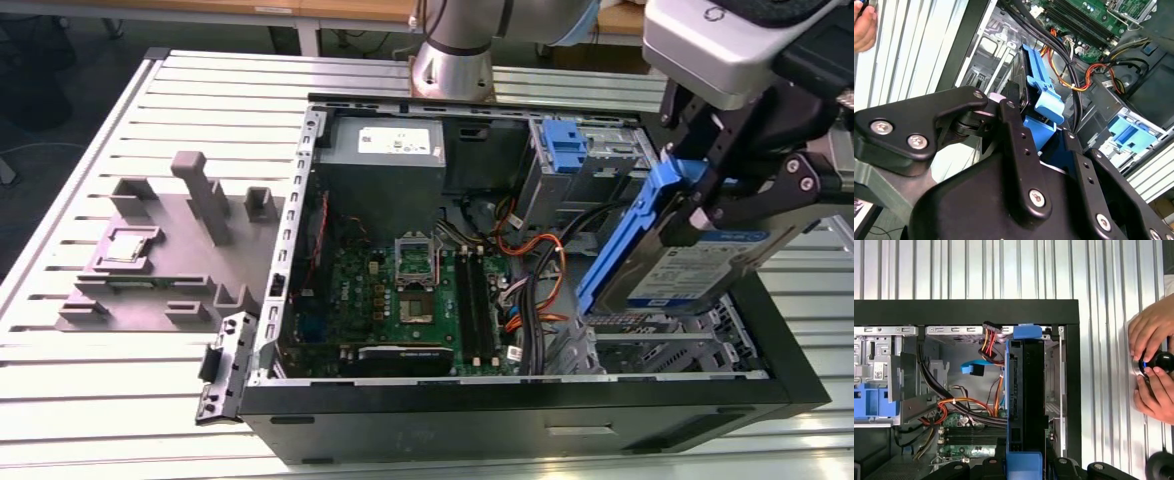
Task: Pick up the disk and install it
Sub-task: 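Insert the disk into the insertion slot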
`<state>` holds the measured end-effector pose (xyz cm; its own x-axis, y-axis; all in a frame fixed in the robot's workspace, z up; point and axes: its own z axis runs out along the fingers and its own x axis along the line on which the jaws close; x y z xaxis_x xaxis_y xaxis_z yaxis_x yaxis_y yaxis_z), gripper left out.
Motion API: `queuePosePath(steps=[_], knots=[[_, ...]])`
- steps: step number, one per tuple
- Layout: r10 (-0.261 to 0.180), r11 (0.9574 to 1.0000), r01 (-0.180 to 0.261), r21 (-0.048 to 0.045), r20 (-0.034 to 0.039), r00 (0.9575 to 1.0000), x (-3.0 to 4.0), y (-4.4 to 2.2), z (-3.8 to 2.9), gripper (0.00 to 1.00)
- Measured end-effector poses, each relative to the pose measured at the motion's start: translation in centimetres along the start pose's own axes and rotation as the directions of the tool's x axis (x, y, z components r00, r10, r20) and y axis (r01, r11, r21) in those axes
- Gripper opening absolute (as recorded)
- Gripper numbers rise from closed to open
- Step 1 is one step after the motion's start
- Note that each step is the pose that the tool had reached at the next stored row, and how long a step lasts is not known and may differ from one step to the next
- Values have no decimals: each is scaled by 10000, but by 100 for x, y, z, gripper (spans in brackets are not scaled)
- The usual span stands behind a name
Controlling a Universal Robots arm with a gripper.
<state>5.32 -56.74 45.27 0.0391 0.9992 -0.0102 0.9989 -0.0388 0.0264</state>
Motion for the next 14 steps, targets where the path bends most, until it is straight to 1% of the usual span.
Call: queuePosePath(steps=[6,11,14], knots=[[0,10000,0,0,2,10000,1,47,38,37],[0,10000,0,0,3,10000,3,102,62,37],[0,10000,0,0,3,10000,3,103,67,37]])
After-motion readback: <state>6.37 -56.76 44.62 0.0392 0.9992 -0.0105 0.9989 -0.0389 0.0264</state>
